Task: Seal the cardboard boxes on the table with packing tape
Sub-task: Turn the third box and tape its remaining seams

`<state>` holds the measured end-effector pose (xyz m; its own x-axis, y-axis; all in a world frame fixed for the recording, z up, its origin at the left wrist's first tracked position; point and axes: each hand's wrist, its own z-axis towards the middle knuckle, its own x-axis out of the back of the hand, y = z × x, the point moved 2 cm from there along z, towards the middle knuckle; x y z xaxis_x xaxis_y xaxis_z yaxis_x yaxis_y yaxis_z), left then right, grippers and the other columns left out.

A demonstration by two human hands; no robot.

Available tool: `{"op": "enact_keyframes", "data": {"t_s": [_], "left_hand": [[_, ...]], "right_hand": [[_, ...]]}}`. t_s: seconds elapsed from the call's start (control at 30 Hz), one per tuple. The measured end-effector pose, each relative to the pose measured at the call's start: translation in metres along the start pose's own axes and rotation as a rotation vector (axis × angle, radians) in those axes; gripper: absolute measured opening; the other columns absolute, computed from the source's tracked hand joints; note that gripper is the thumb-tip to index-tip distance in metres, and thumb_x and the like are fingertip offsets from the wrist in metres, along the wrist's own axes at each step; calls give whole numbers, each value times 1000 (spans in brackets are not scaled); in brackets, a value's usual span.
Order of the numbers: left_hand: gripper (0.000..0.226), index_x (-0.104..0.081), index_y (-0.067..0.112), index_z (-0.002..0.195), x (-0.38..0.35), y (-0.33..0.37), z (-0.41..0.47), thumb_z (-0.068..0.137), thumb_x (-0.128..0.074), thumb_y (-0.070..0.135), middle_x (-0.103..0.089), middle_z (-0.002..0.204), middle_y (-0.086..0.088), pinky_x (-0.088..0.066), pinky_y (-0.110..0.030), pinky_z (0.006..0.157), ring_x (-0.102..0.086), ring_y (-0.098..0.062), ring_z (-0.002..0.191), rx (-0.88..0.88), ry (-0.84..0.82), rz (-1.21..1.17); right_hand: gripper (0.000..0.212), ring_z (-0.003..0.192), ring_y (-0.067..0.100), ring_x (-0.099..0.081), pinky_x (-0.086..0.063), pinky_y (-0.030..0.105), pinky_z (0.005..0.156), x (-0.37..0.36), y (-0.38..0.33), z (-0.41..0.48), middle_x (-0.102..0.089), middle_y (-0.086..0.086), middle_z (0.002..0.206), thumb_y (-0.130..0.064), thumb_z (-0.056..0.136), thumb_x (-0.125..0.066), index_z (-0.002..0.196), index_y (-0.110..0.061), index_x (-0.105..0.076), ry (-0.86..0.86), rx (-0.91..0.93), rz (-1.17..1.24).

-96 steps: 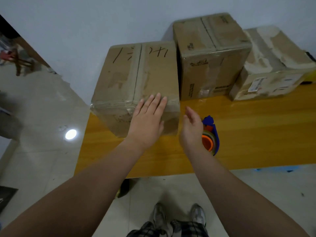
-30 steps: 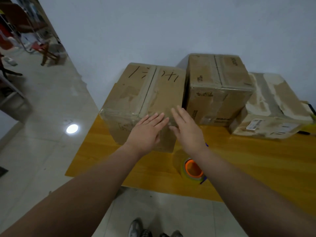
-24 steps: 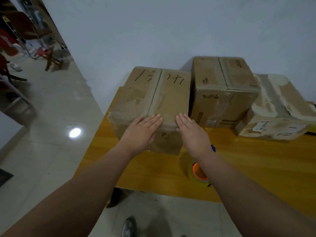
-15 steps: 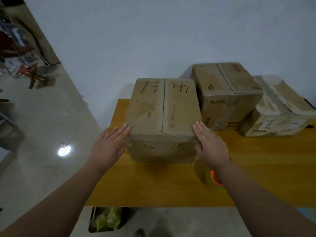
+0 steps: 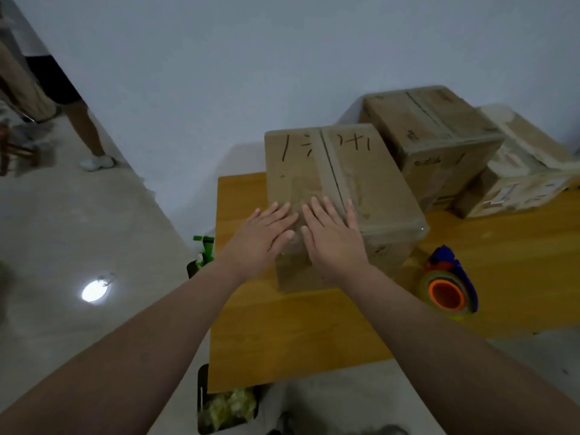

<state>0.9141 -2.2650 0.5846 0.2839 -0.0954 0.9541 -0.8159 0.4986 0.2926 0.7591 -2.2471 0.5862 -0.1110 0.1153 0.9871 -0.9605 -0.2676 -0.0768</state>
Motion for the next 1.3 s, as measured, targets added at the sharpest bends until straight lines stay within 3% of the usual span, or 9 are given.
{"op": "enact_keyframes", "data": {"t_s": [0.17, 0.33, 0.43, 0.6, 0.77, 0.87, 1.03, 1.2, 1.3], "left_hand": [[78, -33, 21, 146, -5, -12, -4, 89, 1, 64, -31, 152, 0, -11, -37, 113, -25, -19, 142, -95, 27, 256], [68, -43, 13, 141, -10, -12, -3, 90, -27, 55, -46, 143, -7, -30, -46, 108, -43, -25, 133, -113, -7, 408], [83, -23, 10, 149, -10, -14, -7, 85, -35, 63, -27, 154, -8, -13, -43, 115, -25, -24, 142, -143, -87, 537], [84, -24, 14, 149, 5, 10, 4, 88, 3, 65, -20, 157, -4, 0, -39, 117, -14, -19, 145, -131, -24, 424], [62, -8, 25, 152, -5, 37, 18, 97, -7, 54, -2, 159, 3, 3, -36, 118, 2, -14, 146, -120, -28, 312], [69, -6, 26, 151, -12, 35, 18, 91, 5, 58, -7, 159, -1, 0, -39, 117, -4, -19, 147, -96, -34, 379], [82, -7, 25, 151, -12, 37, 20, 81, 14, 61, -7, 159, -1, -1, -39, 117, -5, -20, 147, -87, -61, 404], [88, -10, 23, 152, -4, 53, 30, 79, 17, 65, -4, 159, 1, 2, -37, 117, -2, -17, 146, -69, -64, 347], [75, -9, 23, 152, -4, 78, 46, 88, 4, 60, -1, 159, 3, 4, -35, 116, 1, -14, 146, -84, -50, 296]], "right_hand": [[68, 136, 32, -40, -22, 58, 113, -16, 3, -8, -48, 14, 143, -49, 100, -13, 140, -6, -46, 36, 12, -130], [61, 138, 35, -36, -20, 58, 113, -24, 4, -16, -41, 20, 147, -39, 95, -28, 145, -3, -29, 99, 50, -227], [67, 139, 31, -34, -14, 56, 114, -21, 6, -16, -38, 16, 149, -48, 94, -32, 147, -6, -24, 72, 89, -221], [67, 144, 27, -23, 3, 49, 115, 10, 37, -10, -31, 8, 154, -52, 99, 1, 148, -20, -31, 100, -109, -126], [64, 145, 29, -19, 5, 53, 115, -5, 53, -18, -29, 5, 155, -55, 97, 8, 147, -35, -26, 0, -135, -191], [63, 142, 34, -28, -9, 58, 113, -11, 57, -21, -35, 11, 152, -55, 99, -4, 146, -27, -34, 16, -92, -254], [72, 144, 33, -22, -6, 57, 115, -16, 62, -28, -24, 13, 157, -46, 93, -50, 151, -19, -15, 72, 37, -284], [68, 145, 30, -17, 4, 56, 114, 14, 88, -30, -24, 7, 157, -62, 95, 0, 149, -28, -26, 18, -28, -181], [69, 148, 25, 2, 17, 53, 112, 34, 119, -28, -8, 2, 161, -63, 91, 5, 148, -38, -26, 38, -117, -84]]}}
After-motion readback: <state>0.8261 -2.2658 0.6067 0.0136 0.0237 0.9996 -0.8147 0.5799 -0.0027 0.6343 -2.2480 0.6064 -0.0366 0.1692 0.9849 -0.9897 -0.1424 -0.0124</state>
